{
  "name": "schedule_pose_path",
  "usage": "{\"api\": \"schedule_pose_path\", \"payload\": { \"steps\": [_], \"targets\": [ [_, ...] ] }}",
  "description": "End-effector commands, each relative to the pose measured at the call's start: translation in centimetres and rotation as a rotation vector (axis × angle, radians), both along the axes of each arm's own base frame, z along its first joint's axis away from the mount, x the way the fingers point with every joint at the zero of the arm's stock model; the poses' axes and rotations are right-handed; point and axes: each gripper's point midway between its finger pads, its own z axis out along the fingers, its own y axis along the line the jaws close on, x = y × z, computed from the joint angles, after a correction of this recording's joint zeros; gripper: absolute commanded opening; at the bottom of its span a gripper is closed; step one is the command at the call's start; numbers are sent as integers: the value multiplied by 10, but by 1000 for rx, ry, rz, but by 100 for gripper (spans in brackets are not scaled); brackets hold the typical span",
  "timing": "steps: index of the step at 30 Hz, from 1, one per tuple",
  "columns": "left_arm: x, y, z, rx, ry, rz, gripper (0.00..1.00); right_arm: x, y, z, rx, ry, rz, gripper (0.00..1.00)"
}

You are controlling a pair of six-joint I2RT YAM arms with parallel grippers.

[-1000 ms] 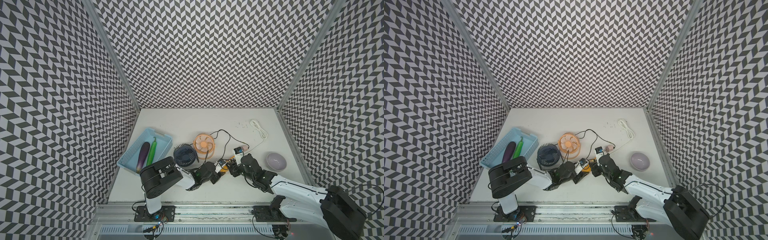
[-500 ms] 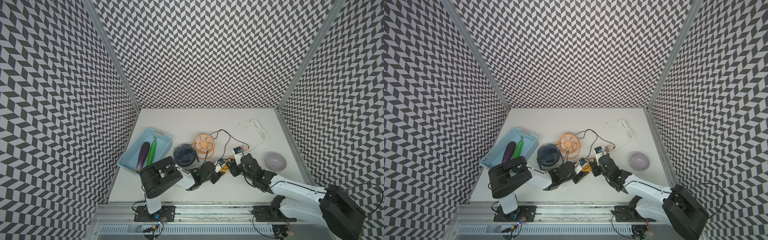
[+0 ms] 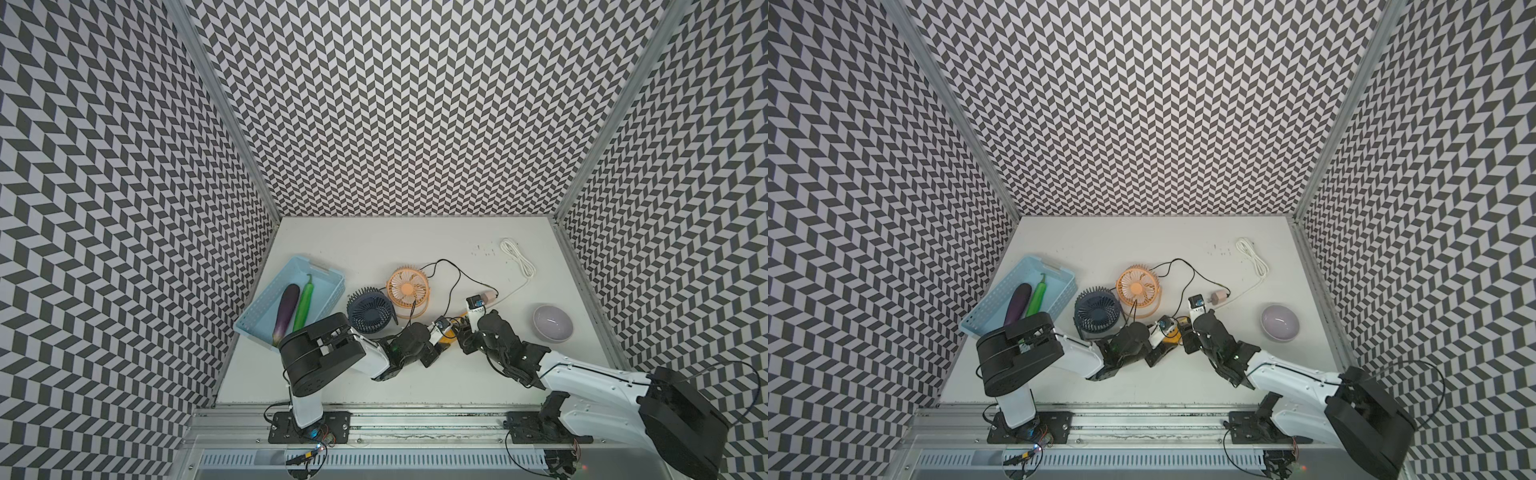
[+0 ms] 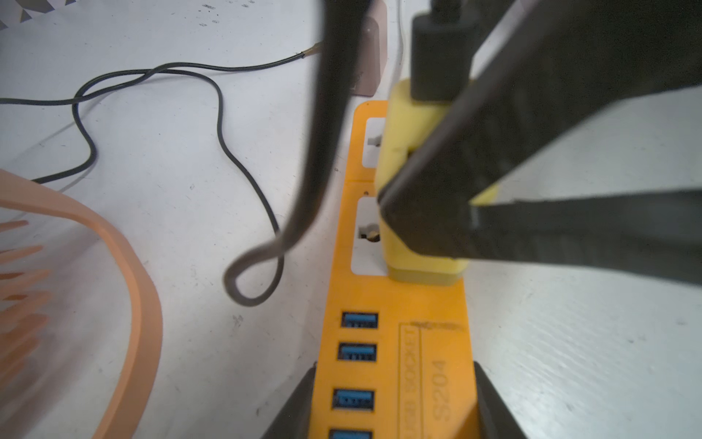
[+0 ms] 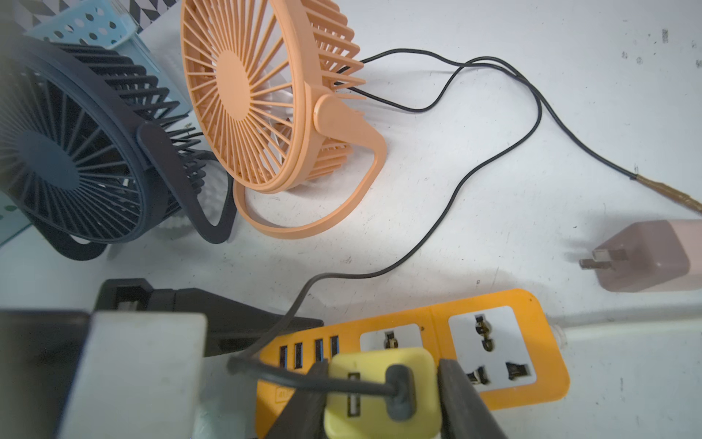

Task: Unplug the desk fan from the power strip
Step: Remove the plug from the socket.

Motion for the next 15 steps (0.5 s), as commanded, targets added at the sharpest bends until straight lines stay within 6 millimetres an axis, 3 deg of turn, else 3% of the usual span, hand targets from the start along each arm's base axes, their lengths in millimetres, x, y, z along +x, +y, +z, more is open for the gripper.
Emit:
{"api": "schedule_pose_path", "payload": {
  "steps": [1, 6, 15],
  "targets": [
    [-8, 1, -4, -1, 33, -19, 27, 1, 0, 6, 145, 47, -1, 28],
    [-9, -1, -1, -11, 33, -27, 27, 1, 1, 4, 126, 52, 18, 28],
    [-7, -3, -1, -8, 30, -29, 27, -9, 21, 12, 63, -8, 81, 26]
  ]
}}
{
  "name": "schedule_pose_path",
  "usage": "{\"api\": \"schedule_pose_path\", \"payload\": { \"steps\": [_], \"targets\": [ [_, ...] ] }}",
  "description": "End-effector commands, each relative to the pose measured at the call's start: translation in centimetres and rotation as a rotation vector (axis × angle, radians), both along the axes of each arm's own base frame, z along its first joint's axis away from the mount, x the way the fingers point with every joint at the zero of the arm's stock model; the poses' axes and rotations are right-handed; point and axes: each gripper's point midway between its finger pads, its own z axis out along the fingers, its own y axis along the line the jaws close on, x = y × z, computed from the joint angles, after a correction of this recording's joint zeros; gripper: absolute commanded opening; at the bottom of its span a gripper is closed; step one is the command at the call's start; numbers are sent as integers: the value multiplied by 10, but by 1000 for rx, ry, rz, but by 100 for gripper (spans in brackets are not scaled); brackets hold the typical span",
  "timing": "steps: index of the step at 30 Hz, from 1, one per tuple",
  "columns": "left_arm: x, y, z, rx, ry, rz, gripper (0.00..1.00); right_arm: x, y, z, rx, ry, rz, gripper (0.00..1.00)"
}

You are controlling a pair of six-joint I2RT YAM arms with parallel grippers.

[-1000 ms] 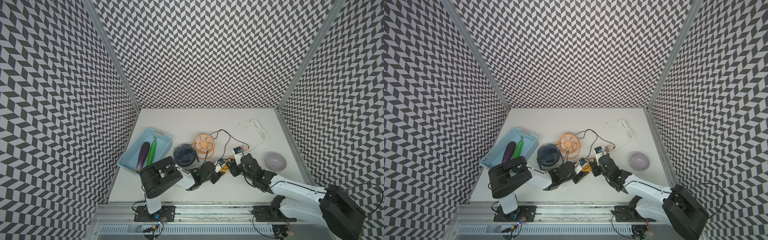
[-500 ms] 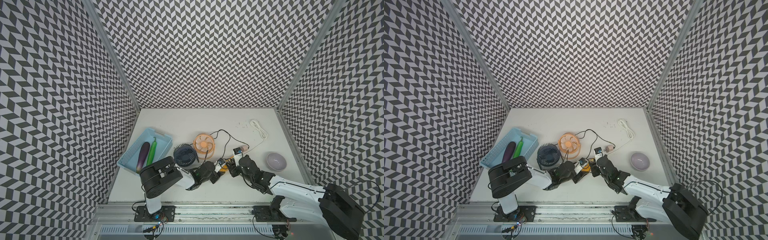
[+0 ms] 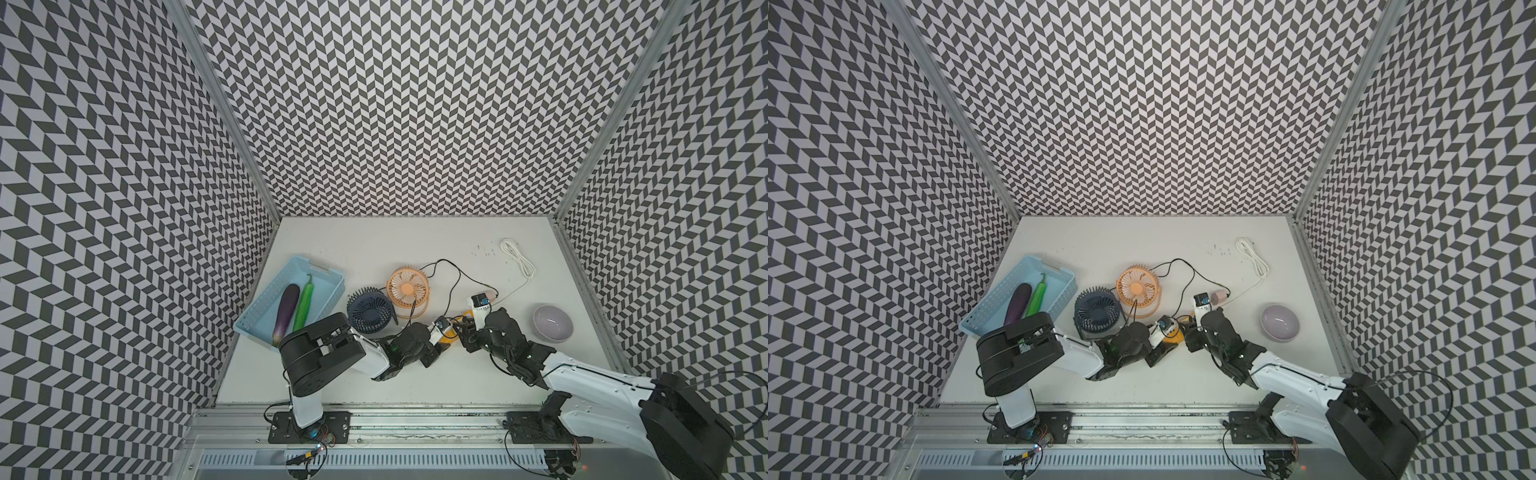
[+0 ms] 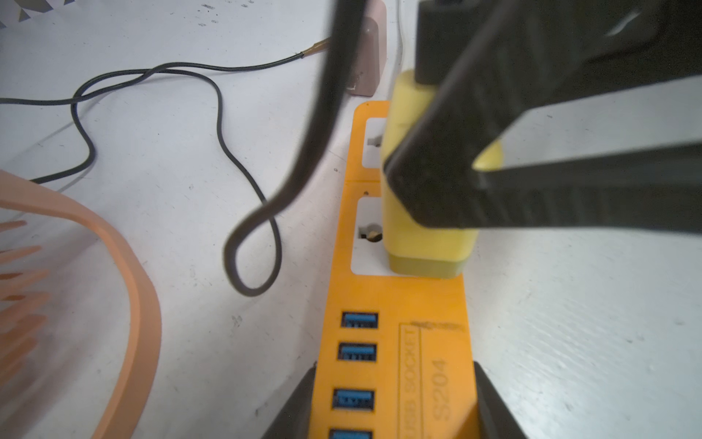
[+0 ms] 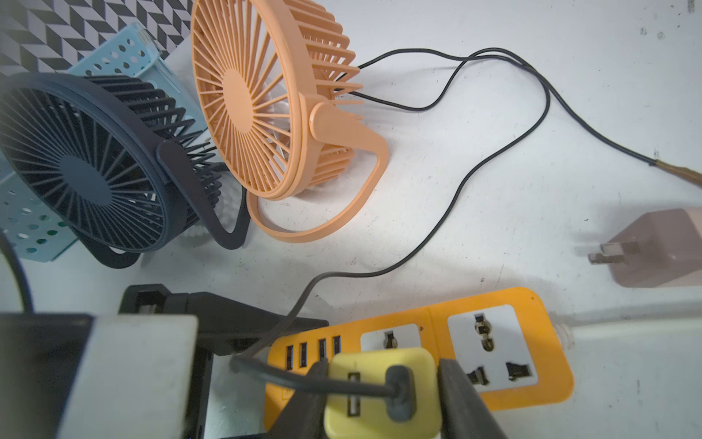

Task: Unplug the desk fan from the power strip
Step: Remove the plug from the socket.

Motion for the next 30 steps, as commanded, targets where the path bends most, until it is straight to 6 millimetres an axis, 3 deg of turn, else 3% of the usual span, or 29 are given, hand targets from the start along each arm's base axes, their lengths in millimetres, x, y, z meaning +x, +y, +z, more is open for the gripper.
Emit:
{"api": "schedule_pose_path", "payload": {
  "steps": [1, 6, 16, 22, 30],
  "targets": [
    [-7, -3, -1, -8, 28, -27, 27, -8, 22, 11, 22, -21, 66, 26],
    [-7, -3, 0, -12, 29, -24, 27, -13, 29, 13, 37, -23, 78, 26],
    [-9, 0, -2, -11, 36, -22, 26, 3, 8, 14, 74, 19, 3, 25],
    [-9, -2, 0, -19, 33, -25, 26, 0, 14, 14, 39, 6, 29, 24],
    [-9, -3, -1, -22, 35, -29, 26, -12, 38, 22, 32, -23, 109, 23]
  ]
}}
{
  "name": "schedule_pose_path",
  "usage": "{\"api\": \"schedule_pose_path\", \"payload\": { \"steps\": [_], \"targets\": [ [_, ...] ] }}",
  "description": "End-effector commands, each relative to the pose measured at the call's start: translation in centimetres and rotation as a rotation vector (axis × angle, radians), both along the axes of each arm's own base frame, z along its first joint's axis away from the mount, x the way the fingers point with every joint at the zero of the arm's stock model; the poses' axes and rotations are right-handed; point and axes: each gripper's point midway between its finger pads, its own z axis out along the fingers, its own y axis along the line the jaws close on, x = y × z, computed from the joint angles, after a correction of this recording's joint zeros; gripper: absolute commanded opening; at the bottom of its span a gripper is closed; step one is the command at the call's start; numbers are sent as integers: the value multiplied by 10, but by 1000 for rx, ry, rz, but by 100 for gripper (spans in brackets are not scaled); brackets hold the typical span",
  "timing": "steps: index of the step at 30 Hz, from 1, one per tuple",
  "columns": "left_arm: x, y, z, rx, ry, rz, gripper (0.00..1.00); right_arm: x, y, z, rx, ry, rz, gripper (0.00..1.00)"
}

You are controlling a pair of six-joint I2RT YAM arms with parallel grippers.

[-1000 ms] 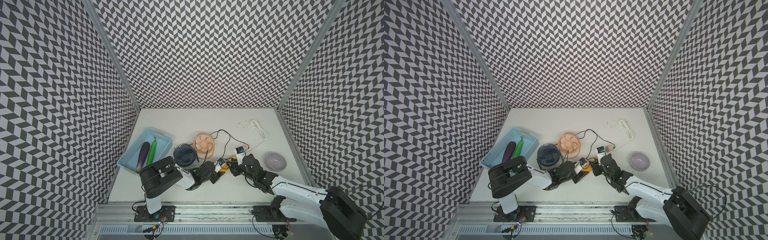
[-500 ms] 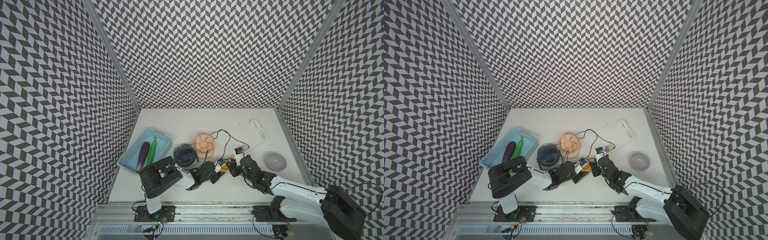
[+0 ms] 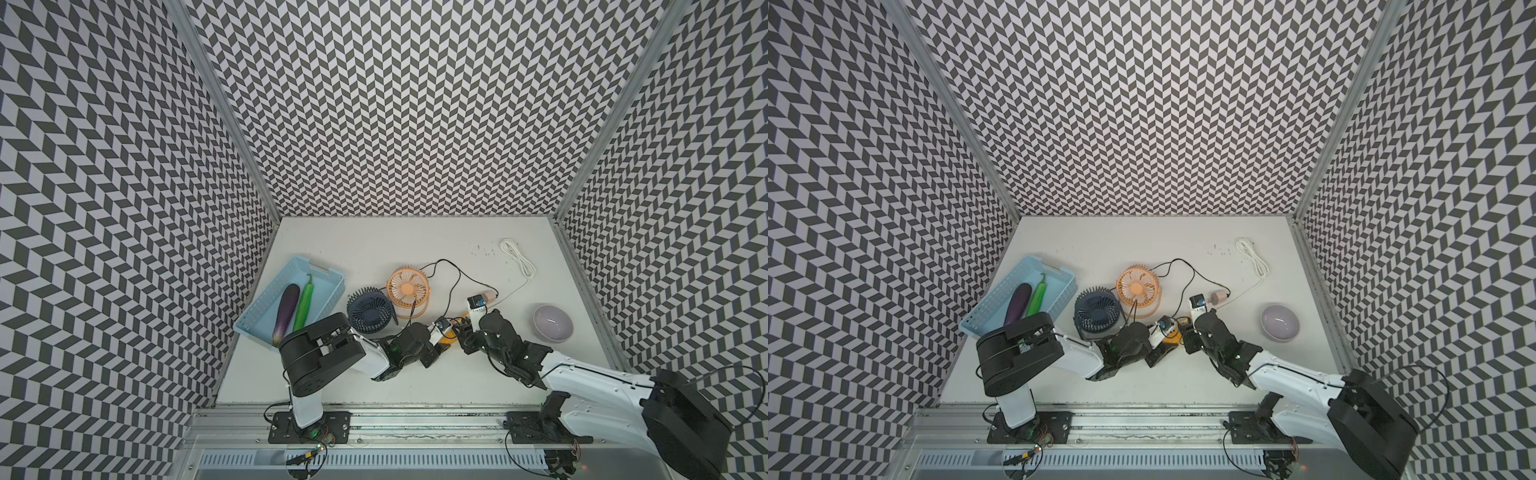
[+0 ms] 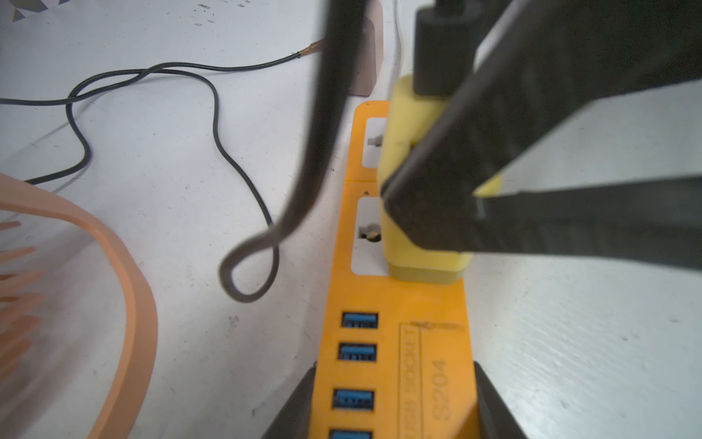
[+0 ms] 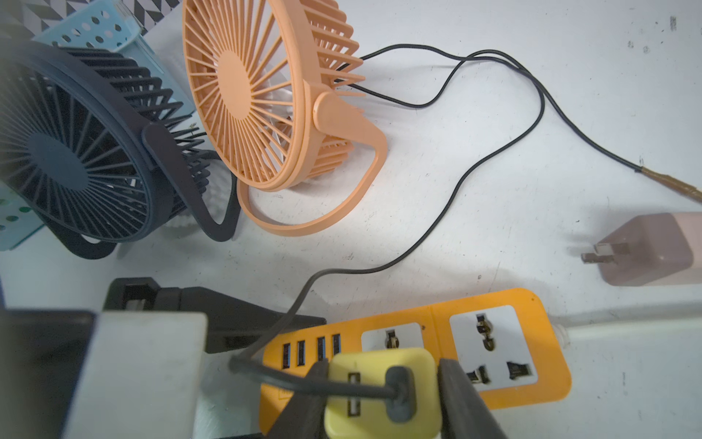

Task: Unplug the desk fan from the power strip
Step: Remove the plug from the socket.

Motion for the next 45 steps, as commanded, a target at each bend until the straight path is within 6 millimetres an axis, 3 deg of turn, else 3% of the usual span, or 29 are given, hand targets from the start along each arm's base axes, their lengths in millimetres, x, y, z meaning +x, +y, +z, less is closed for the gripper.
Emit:
{"api": "schedule_pose_path", "payload": {
  "steps": [1, 14, 21, 31, 45],
  "targets": [
    [-7, -3, 0, -22, 33, -23, 26, -9, 35, 23, 102, -9, 108, 23],
    [-9, 1, 0, -24, 32, -19, 26, 3, 15, 25, 135, 6, 11, 23],
    [-8, -2, 0, -25, 31, -20, 26, 2, 21, 25, 104, 2, 57, 23],
    [-7, -2, 1, -22, 32, -17, 25, -16, 47, 39, 119, -33, 180, 23],
    [-7, -2, 2, -19, 30, -18, 25, -13, 46, 43, 130, -32, 155, 23]
  ]
}}
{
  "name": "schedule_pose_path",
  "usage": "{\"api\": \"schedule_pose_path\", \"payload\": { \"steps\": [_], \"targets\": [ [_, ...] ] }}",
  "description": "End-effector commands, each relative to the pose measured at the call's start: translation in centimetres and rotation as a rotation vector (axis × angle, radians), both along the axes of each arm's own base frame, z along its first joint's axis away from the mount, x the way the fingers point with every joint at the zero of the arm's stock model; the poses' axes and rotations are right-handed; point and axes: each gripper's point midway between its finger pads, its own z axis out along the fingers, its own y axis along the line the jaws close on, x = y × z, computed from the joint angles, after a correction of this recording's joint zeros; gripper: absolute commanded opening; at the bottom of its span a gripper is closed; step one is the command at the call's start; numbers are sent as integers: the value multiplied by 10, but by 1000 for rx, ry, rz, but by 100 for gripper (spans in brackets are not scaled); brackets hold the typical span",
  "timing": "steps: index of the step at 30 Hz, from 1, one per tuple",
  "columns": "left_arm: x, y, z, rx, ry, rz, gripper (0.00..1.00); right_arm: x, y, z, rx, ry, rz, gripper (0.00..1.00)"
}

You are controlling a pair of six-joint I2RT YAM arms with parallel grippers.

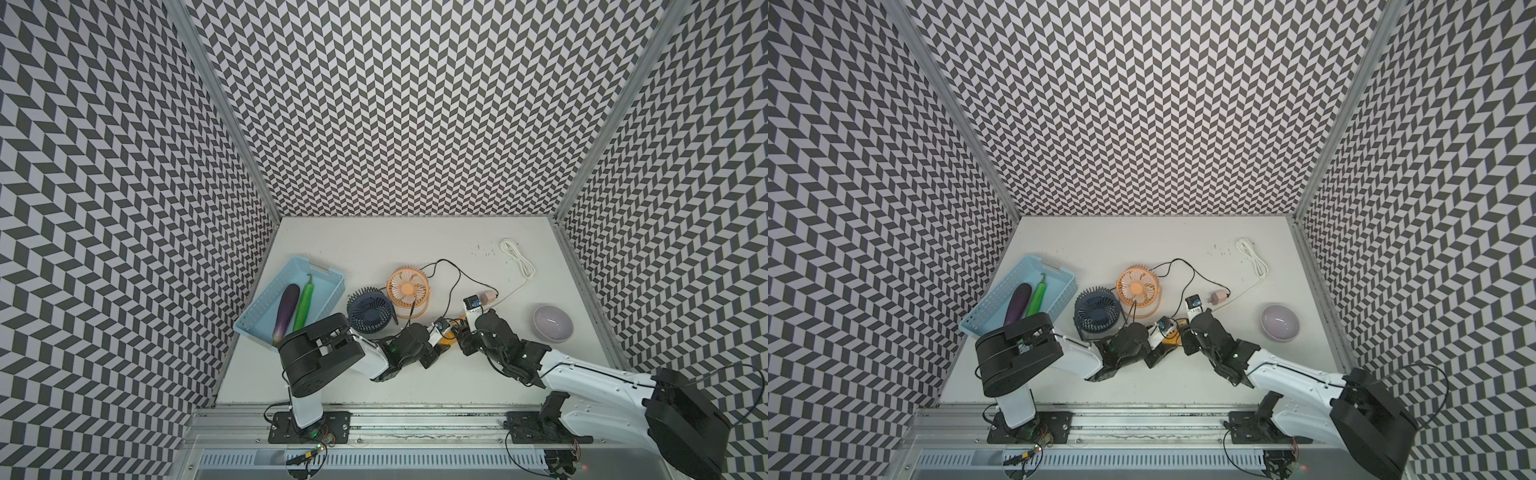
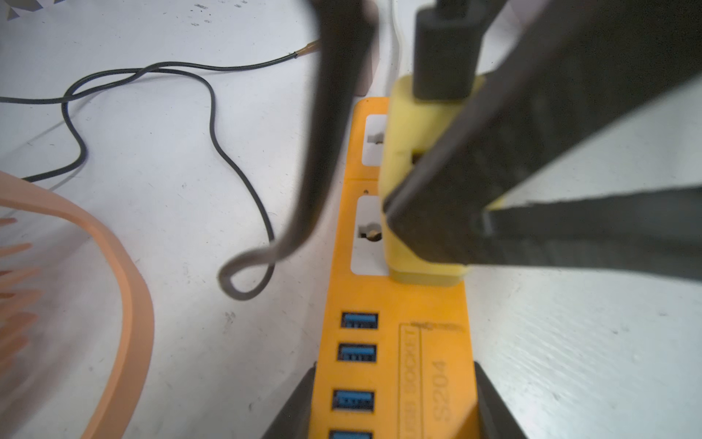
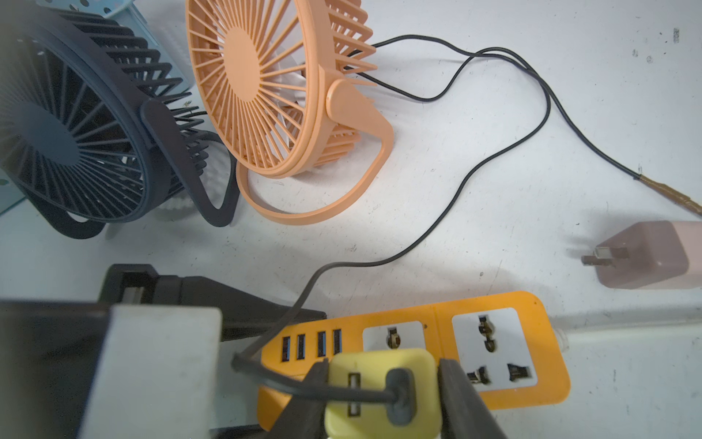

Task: Unplug the desk fan from the power strip
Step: Remove the plug from the socket.

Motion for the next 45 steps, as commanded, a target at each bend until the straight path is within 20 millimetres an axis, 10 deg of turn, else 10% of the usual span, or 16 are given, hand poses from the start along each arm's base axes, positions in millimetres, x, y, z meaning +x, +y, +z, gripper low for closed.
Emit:
{"api": "schedule_pose_path", "payload": {
  "steps": [1, 45],
  "targets": [
    [-4, -3, 2, -15, 24, -10, 25, -9, 43, 41, 176, -30, 129, 23],
    [-1, 5, 23, -74, -15, 32, 25, 3, 24, 46, 177, -25, 48, 22]
  ]
}}
